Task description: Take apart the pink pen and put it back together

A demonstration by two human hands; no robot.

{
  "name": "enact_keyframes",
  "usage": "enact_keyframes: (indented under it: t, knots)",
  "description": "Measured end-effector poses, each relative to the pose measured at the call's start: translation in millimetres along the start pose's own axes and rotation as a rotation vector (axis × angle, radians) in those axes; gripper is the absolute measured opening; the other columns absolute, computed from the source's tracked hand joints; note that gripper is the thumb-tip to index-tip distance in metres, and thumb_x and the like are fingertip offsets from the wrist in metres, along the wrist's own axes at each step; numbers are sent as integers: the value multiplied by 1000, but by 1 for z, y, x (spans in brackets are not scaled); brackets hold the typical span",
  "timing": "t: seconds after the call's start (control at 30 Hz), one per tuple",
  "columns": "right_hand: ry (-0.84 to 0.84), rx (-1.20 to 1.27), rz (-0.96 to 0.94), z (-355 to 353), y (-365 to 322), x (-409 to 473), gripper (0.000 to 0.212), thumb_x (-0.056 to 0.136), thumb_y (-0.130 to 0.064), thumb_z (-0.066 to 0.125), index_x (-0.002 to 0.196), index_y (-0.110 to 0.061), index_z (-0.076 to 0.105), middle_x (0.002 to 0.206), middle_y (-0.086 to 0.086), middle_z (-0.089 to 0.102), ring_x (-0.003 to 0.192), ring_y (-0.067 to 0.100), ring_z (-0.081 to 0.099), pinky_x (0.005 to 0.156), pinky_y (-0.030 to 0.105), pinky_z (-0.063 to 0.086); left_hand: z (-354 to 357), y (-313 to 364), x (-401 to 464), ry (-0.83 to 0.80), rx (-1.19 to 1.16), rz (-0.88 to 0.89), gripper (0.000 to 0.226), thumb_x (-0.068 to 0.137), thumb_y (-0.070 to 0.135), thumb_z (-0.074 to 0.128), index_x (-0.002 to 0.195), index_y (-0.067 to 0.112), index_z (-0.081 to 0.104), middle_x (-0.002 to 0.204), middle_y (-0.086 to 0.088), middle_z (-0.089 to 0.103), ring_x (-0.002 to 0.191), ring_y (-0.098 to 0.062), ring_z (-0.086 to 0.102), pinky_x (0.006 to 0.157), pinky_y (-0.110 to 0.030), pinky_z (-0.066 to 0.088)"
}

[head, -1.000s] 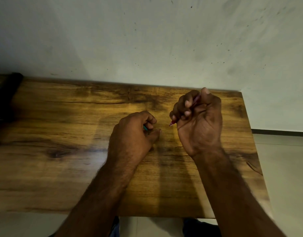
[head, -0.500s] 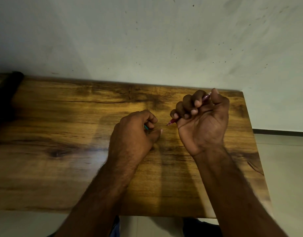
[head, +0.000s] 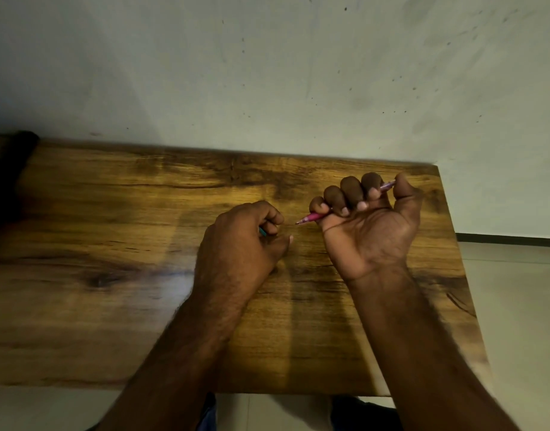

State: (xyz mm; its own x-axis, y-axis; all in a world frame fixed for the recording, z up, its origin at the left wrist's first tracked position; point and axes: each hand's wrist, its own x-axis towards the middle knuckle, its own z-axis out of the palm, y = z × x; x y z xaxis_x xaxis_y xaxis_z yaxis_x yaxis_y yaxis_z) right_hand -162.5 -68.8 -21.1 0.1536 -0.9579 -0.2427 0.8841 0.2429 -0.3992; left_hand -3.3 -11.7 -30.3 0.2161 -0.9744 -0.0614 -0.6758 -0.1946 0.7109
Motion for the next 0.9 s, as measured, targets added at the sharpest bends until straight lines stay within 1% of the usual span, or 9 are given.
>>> enact_keyframes:
  t: [0.13, 0.27, 0.4, 0.43, 0.53, 0.6, 0.67, 0.8, 0.9]
  knots:
    - [15, 57, 8, -1, 0, 0, 48, 94, -58, 37, 69, -17, 44, 56, -1, 32, 59, 16, 25, 65, 35, 31, 0, 0, 1, 4, 4, -3, 24, 77, 40, 88, 95, 37, 73, 81, 21, 67, 74, 7, 62, 63, -18, 51]
    - [24, 64, -6, 0, 0, -1, 42, 89, -52, 40, 67, -17, 44, 53, -2, 30, 57, 16, 25, 64, 34, 32, 0, 1, 1, 6, -1, -1, 24, 77, 38, 89, 95, 36, 73, 80, 20, 67, 73, 7, 62, 63, -20, 52]
    - [58, 106, -3, 0, 1, -3, 54, 93, -62, 35, 69, -15, 48, 52, -2, 29, 56, 16, 24, 62, 34, 32, 0, 0, 0, 5, -7, -4, 24, 77, 38, 89, 95, 36, 73, 80, 20, 67, 72, 6, 62, 63, -21, 54]
    - [74, 107, -7, 0, 1, -3, 55, 94, -62, 35, 68, -15, 48, 52, -1, 28, 55, 16, 24, 62, 33, 32, 0, 0, 0, 5, -4, -2, 24, 77, 38, 89, 95, 36, 73, 80, 20, 67, 72, 6, 62, 63, -20, 53]
    - [110, 102, -17, 0, 1, -2, 52, 96, -53, 34, 64, -15, 47, 50, -2, 25, 52, 17, 23, 61, 32, 33, 0, 0, 0, 8, -2, 5, 24, 77, 38, 89, 94, 37, 73, 80, 20, 67, 73, 7, 61, 63, -18, 50]
    - [119, 117, -13, 0, 1, -2, 52, 96, -54, 34, 64, -15, 48, 50, -2, 26, 52, 17, 24, 61, 32, 32, 0, 0, 0, 10, 0, 1, 24, 77, 39, 88, 94, 38, 72, 80, 21, 66, 73, 8, 61, 63, -18, 51]
    - [124, 136, -7, 0, 1, -2, 55, 94, -58, 35, 66, -14, 49, 51, -2, 26, 53, 17, 24, 61, 32, 31, 1, -1, 0, 11, -4, 0, 24, 77, 39, 89, 94, 38, 72, 80, 22, 66, 73, 8, 61, 63, -19, 53]
    - [129, 115, -14, 0, 1, -2, 52, 96, -53, 34, 64, -15, 48, 50, -2, 26, 52, 17, 23, 60, 32, 32, 2, -2, 0, 5, -12, 7, 25, 76, 38, 89, 95, 38, 72, 81, 21, 66, 73, 8, 61, 62, -23, 57]
    - [123, 130, -1, 0, 2, -1, 54, 95, -57, 35, 66, -14, 49, 51, -2, 26, 52, 16, 23, 60, 32, 32, 2, -2, 0, 6, -16, 3, 25, 76, 39, 89, 95, 38, 72, 81, 21, 66, 74, 8, 62, 63, -26, 59]
